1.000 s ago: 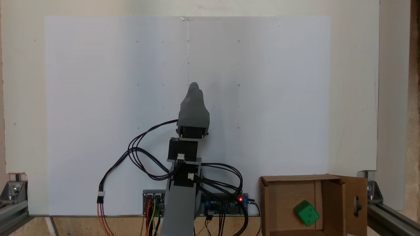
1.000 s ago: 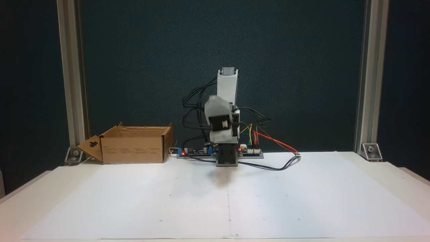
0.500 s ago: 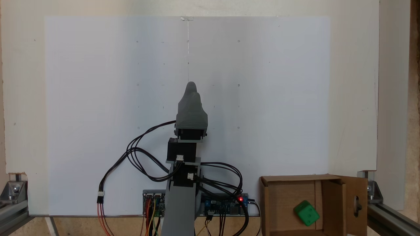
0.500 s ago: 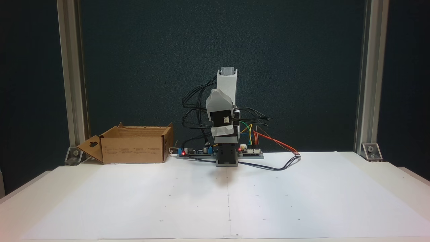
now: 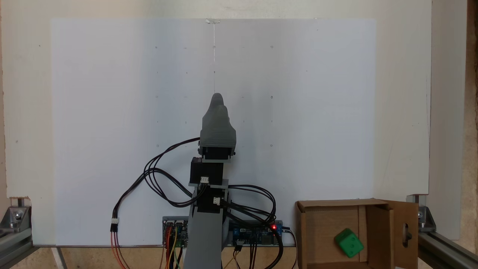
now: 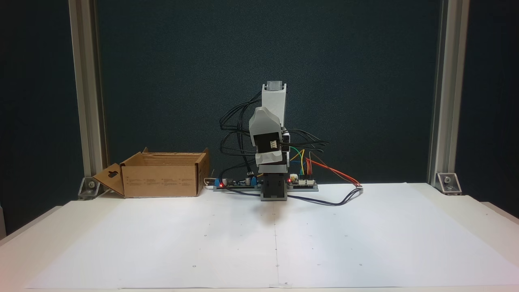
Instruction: Grasp a green dice and put it in the bin.
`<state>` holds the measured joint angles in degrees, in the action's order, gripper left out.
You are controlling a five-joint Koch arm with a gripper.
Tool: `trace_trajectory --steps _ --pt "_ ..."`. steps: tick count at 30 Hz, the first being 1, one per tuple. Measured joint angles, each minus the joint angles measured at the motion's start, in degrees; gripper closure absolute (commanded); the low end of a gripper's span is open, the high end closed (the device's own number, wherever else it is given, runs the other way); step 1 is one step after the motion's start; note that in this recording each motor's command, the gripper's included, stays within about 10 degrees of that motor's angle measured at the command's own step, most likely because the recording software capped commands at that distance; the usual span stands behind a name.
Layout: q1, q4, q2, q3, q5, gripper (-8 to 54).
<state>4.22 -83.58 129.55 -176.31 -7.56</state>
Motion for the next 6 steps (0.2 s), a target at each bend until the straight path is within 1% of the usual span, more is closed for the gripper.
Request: trace_trajectory --steps 6 --pt "-0.53 0.00 -0.09 -0.09 0.00 1.0"
